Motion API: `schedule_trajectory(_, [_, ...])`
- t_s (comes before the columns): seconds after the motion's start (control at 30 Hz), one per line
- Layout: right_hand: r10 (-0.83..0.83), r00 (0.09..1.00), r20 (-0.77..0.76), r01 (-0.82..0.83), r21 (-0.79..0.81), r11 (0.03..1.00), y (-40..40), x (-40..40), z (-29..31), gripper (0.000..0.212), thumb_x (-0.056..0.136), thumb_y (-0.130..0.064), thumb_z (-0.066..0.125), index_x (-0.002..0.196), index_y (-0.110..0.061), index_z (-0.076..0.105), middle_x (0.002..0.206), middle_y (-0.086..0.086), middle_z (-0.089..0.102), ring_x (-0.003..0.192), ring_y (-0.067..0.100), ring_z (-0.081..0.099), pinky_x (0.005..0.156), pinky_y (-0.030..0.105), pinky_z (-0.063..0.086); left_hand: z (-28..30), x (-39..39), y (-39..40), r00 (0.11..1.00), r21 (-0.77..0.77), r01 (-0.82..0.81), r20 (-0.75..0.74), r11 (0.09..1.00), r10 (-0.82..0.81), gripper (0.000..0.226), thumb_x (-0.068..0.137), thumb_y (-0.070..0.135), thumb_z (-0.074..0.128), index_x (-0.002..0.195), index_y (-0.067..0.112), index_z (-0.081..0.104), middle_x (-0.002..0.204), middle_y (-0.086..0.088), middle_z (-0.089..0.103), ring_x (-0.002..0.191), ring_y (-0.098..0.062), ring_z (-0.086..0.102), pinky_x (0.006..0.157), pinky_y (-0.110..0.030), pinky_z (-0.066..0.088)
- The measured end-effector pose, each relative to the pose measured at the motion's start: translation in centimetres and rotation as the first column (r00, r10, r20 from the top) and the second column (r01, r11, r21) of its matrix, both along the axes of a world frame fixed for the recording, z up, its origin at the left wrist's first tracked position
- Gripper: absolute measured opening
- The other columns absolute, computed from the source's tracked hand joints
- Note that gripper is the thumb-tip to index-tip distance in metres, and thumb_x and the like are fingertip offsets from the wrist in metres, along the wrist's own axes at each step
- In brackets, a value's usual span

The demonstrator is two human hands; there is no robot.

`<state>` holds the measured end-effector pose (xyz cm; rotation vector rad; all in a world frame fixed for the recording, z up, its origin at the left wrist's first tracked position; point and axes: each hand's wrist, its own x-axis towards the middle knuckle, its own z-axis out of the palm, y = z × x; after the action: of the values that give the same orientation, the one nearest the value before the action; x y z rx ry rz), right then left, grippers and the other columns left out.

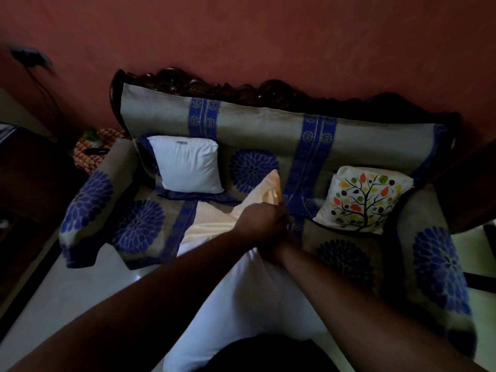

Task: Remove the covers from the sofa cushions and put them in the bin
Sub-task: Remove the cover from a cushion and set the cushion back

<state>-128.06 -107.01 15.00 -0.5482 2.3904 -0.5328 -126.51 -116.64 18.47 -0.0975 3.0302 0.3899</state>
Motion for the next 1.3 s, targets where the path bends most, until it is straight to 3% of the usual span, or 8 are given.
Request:
schedule_trajectory(0.17, [-0.382,0.916,0.117,0.400,-0.219,0.890,1.2,0.0,0.6,0.022,0.097,-0.022,0.059,0.110,-0.005,0.064,0.112,0.017,0.067,0.105,0.031,0.063,0.080,0.033,0.046,-2.8,4.0,-5.0,0.993,0.103,-0.116,0.043,0.988,0.112,0.046,0.089,0.069,0.053,0.116,0.031,0.055,0.110,-0.006,0.070,0.100,-0.031,0.066,0.075,-0.036,0.047])
schedule_trajectory(0.33, [-0.523,0.790,0.319,0.613,-0.420,0.670,1.4,-0.5,1.3,0.027,0.088,-0.029,0.070,0.109,-0.019,0.056,0.115,0.008,0.062,0.108,0.027,0.060,0.094,0.038,0.049,-3.1,4.8,-6.6,0.989,0.106,-0.147,0.027,0.983,0.144,0.045,0.097,0.065,0.040,0.115,0.028,0.057,0.107,-0.007,0.071,0.102,-0.032,0.065,0.071,-0.035,0.040])
schedule_trajectory(0.53, [-0.655,0.696,0.294,0.697,-0.496,0.517,2.2,-4.6,3.8,0.039,0.092,-0.016,0.065,0.130,-0.007,0.058,0.129,0.012,0.057,0.117,0.028,0.055,0.091,0.027,0.037,-1.6,3.8,-7.9,0.979,-0.010,-0.150,-0.144,0.989,0.147,0.046,0.093,0.074,0.035,0.083,0.031,0.049,0.095,0.000,0.066,0.100,-0.026,0.059,0.077,-0.040,0.041])
schedule_trajectory(0.67, [-0.608,0.707,0.362,0.683,-0.574,0.452,3.5,-4.7,4.1,0.053,0.085,-0.033,0.075,0.133,-0.015,0.059,0.126,-0.002,0.058,0.115,0.019,0.055,0.096,0.028,0.038,-1.9,2.2,-12.0,0.929,0.203,-0.309,-0.144,0.929,0.341,0.057,0.084,0.072,0.047,0.095,0.020,0.068,0.107,-0.007,0.064,0.105,-0.032,0.056,0.088,-0.042,0.047])
schedule_trajectory(0.83, [-0.575,0.752,0.323,0.624,-0.630,0.462,5.6,-5.3,5.3,0.075,0.074,-0.045,0.067,0.143,-0.018,0.054,0.130,-0.011,0.052,0.119,0.009,0.048,0.097,0.022,0.031,-2.9,3.3,-14.3,0.931,0.465,-0.270,-0.098,0.843,0.353,0.040,0.098,0.046,0.057,0.081,0.010,0.061,0.074,-0.004,0.060,0.072,-0.023,0.059,0.067,-0.037,0.043])
schedule_trajectory(1.03, [-0.757,0.604,0.249,0.716,-0.587,0.378,7.0,-6.6,4.1,0.032,0.092,-0.009,0.067,0.122,0.001,0.065,0.124,0.014,0.063,0.111,0.022,0.056,0.076,0.016,0.032,-1.8,4.9,-10.0,0.897,0.742,-0.325,0.044,0.587,0.440,0.052,0.091,0.059,0.052,0.066,0.013,0.057,0.059,0.002,0.053,0.058,-0.008,0.046,0.058,-0.036,0.039])
schedule_trajectory(1.2, [-0.844,0.491,0.213,0.828,-0.416,0.377,9.0,-7.3,1.8,0.033,0.098,-0.008,0.056,0.128,0.005,0.062,0.137,0.022,0.059,0.128,0.036,0.052,0.100,0.031,0.038,0.7,5.5,-7.7,0.991,0.828,-0.127,0.083,0.546,0.105,0.031,0.088,0.017,0.077,0.065,0.020,0.057,0.062,0.009,0.050,0.060,-0.004,0.045,0.054,-0.022,0.037])
schedule_trajectory(1.3, [-0.742,0.612,0.274,0.789,-0.275,0.549,9.7,-7.5,1.3,0.038,0.099,-0.022,0.057,0.132,-0.003,0.061,0.140,0.018,0.058,0.128,0.032,0.054,0.102,0.031,0.041,-0.6,5.5,-8.2,0.958,0.727,-0.089,-0.124,0.681,0.258,0.016,0.078,0.010,0.075,0.069,0.016,0.063,0.065,0.003,0.056,0.063,-0.003,0.050,0.057,-0.025,0.041])
